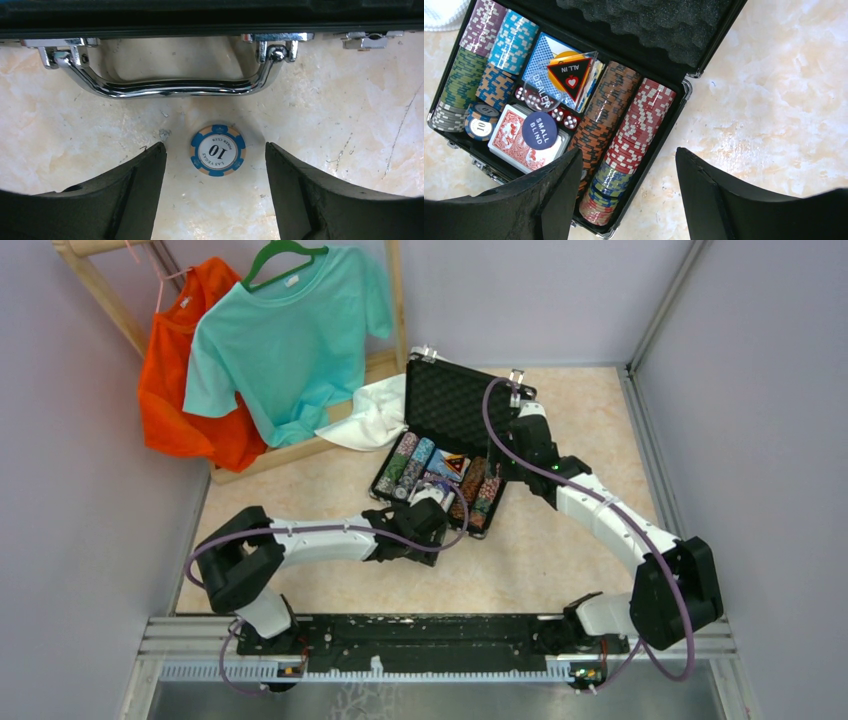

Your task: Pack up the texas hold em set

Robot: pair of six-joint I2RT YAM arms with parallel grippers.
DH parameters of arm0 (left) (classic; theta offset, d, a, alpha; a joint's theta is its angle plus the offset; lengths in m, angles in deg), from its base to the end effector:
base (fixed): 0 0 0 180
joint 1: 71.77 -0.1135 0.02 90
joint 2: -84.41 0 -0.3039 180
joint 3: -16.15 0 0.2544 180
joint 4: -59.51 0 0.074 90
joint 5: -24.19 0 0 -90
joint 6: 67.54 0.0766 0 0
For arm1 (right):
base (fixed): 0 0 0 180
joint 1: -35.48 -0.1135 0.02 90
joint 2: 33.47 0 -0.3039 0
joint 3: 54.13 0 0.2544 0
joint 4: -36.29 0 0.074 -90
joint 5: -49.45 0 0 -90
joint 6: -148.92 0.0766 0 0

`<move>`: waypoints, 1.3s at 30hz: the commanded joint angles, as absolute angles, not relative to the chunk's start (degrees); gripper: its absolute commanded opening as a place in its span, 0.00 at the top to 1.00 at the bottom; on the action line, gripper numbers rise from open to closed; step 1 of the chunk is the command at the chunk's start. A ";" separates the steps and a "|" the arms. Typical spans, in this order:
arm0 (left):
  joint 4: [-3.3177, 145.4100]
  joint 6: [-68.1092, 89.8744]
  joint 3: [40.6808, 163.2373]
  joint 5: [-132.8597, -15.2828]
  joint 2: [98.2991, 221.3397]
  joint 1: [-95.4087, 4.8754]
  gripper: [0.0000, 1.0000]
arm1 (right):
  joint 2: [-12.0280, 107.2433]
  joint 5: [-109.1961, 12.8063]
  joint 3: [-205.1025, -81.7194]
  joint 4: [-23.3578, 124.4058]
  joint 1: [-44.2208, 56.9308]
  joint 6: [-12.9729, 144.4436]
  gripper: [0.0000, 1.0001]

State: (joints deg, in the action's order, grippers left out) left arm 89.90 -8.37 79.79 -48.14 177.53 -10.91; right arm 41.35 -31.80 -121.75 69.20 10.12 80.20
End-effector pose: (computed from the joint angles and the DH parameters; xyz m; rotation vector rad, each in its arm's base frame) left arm 0.1819 -0.2785 0.1646 0.5579 2.4921 -0.2165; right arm 0.2827 0.1211 0.2785 -0.0001 2.2742 0.2588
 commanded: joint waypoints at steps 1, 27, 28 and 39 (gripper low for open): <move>92.93 -10.02 80.83 -47.13 178.90 -8.98 0.22 | 39.77 -30.82 -122.18 67.50 9.99 79.22 0.32; 98.02 -15.08 81.34 -42.08 182.78 -5.74 0.33 | 39.02 -29.65 -121.08 67.37 9.99 79.14 0.33; 98.02 -15.33 80.97 -41.74 182.44 -5.74 0.34 | 39.03 -29.58 -121.15 67.48 9.99 79.07 0.33; 98.56 -15.67 80.61 -40.89 181.96 -5.70 0.47 | 39.08 -29.59 -121.06 67.35 9.99 79.22 0.33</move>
State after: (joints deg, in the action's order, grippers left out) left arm 93.99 -15.38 82.65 -40.12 180.59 -5.97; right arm 41.00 -30.53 -120.73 69.17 10.12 79.89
